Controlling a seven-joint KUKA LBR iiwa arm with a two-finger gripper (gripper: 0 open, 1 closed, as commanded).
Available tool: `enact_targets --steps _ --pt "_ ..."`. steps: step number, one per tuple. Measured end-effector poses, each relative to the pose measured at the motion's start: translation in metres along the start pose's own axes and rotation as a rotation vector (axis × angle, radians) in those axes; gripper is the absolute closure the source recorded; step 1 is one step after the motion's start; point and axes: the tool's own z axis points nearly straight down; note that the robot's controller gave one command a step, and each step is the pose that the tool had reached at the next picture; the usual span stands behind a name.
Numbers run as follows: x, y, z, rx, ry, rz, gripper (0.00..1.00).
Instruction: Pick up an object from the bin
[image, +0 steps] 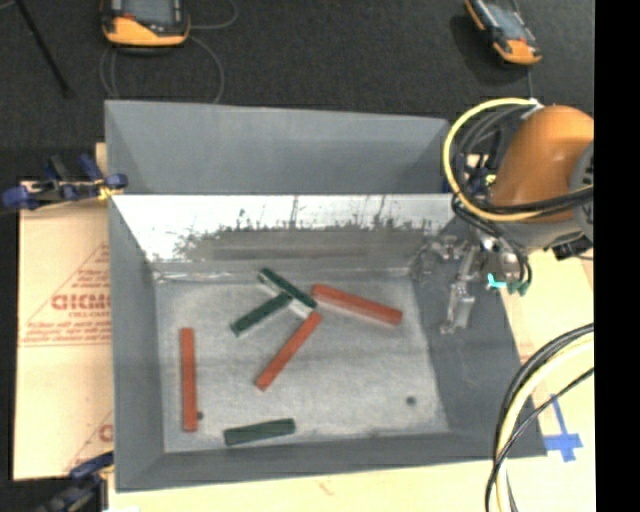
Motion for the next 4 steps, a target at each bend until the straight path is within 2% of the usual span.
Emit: enact_targets --steps 1,2,3,4 --pt "-0.002 0.000 -0.005 0.002 -0.008 -0.003 0.00" --pt "-0.016 0.070 0.068 0.000 -0.013 0.061 0.00" --pt "-0.020 0.077 0.048 0.000 -0.001 -0.031 0.00" --pt "-0.016 0.094 0.033 0.001 -0.015 -0.039 0.00"
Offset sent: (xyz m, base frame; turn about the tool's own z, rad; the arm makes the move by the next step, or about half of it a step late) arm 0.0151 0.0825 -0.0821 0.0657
